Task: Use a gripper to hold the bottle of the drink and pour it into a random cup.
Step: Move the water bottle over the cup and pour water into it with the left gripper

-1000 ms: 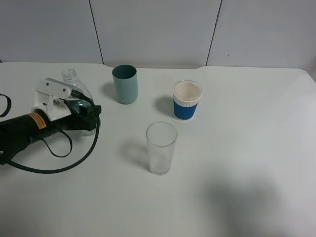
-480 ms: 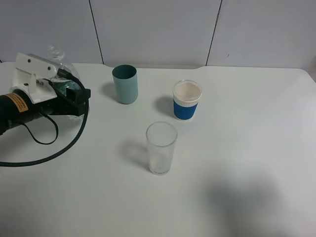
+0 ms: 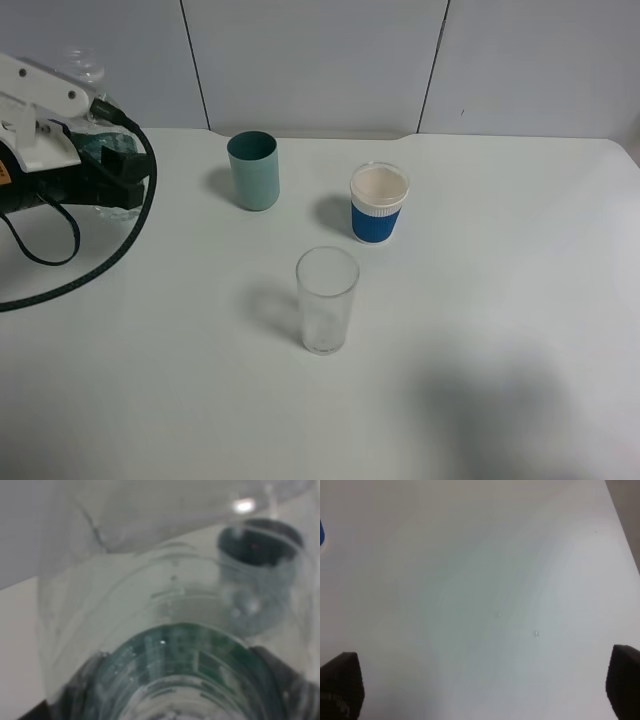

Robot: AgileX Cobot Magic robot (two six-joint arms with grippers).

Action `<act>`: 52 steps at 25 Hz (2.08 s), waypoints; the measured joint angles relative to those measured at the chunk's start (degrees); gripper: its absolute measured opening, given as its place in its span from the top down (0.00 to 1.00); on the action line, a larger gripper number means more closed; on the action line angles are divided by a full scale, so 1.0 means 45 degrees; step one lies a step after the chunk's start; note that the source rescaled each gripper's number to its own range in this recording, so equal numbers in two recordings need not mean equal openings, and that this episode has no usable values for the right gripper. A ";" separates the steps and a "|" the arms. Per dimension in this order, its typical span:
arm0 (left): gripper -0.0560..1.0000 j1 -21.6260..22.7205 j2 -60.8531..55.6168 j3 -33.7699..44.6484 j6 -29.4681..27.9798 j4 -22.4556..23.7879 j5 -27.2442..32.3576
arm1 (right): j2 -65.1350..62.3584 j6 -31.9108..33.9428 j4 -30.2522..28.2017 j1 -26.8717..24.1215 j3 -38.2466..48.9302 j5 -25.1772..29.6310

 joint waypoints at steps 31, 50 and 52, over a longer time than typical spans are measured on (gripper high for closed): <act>0.94 -0.3750 -0.1467 -0.1626 -0.3550 0.4663 0.3015 | 0.0000 0.0000 0.0000 0.0000 0.0000 0.0000; 0.94 -0.5145 -0.1467 -0.1626 -1.4032 1.4594 0.6392 | 0.0000 0.0000 0.0000 0.0000 0.0000 0.0000; 0.94 -0.5336 -0.1467 -0.1626 -1.4362 1.5021 0.6714 | 0.0000 0.0000 0.0000 0.0000 0.0000 0.0000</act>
